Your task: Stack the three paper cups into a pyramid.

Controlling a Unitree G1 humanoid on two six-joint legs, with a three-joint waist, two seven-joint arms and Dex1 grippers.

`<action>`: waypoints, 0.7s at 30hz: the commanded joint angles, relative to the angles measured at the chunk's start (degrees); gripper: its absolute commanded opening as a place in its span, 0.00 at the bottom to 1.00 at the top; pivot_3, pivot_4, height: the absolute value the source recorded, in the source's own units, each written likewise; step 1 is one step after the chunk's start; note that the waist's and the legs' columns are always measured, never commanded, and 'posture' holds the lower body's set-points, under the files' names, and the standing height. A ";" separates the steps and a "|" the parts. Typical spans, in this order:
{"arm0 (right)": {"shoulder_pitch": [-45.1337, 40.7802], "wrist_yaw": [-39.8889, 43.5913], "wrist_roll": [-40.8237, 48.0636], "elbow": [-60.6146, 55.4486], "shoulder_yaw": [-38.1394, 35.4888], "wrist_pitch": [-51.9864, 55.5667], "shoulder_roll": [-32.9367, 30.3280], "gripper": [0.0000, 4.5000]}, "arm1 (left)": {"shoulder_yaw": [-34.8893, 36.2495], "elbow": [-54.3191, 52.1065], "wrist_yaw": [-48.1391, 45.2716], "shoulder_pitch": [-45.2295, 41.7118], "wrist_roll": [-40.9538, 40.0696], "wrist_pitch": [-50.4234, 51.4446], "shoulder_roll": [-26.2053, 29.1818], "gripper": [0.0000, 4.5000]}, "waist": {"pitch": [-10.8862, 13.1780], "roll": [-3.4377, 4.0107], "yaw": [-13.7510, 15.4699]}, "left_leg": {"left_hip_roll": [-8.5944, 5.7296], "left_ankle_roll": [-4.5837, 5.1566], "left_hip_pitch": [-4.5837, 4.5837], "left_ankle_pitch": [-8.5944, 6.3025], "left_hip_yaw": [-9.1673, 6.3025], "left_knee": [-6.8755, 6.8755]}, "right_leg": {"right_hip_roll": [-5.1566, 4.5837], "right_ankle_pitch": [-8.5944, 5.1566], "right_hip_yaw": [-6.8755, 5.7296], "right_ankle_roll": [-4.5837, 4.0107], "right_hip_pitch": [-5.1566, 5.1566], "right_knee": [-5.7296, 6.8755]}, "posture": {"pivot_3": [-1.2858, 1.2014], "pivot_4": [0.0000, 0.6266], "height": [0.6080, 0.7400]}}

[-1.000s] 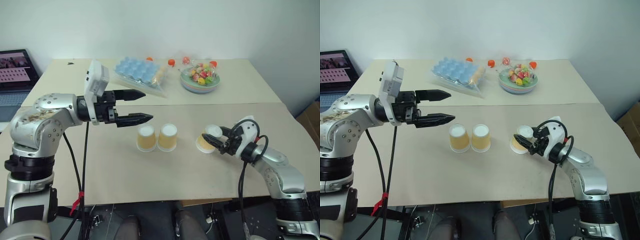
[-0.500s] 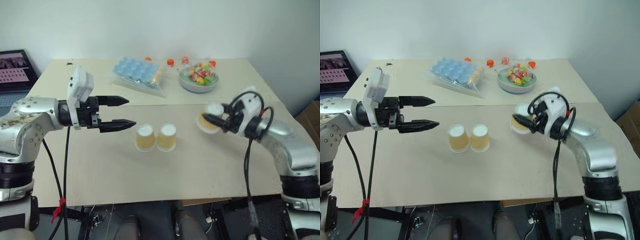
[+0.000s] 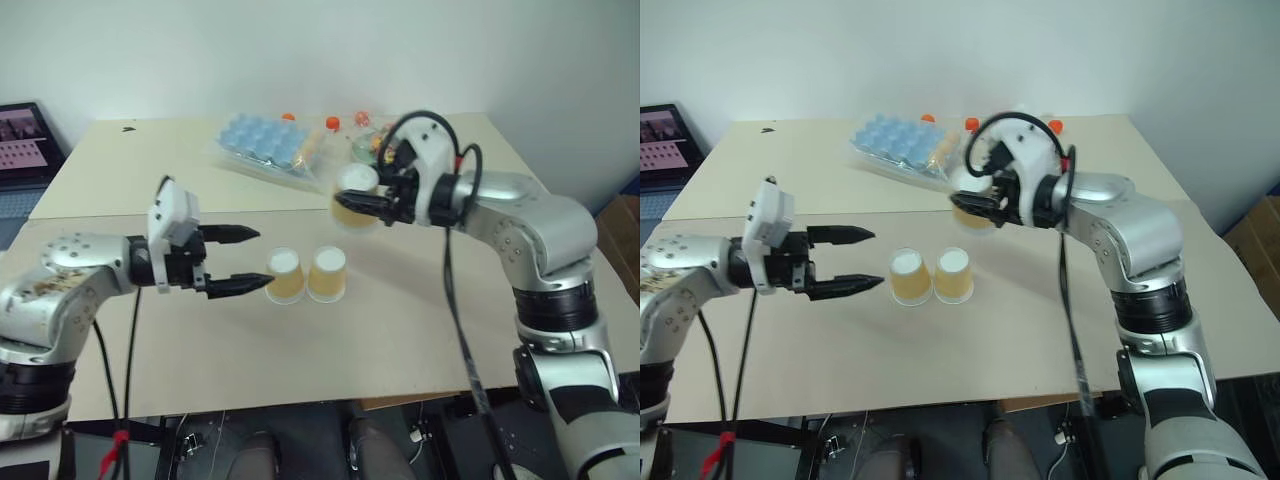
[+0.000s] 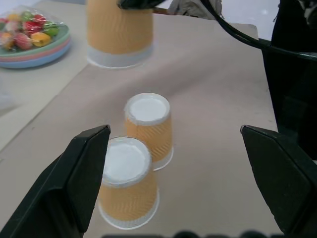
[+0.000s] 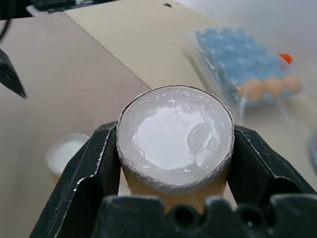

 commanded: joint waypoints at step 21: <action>-8.74 -1.50 0.98 1.59 -2.61 5.30 3.36 0.61 | 4.49 -1.02 3.20 8.56 1.26 -6.49 -2.03 1.00 | 0.01 0.01 0.65 | -0.09 0.00 -0.05 0.00 0.08 -0.03 | -0.13 -0.01 0.02 0.01 -0.09 -0.06 | 0.52 0.24 1.00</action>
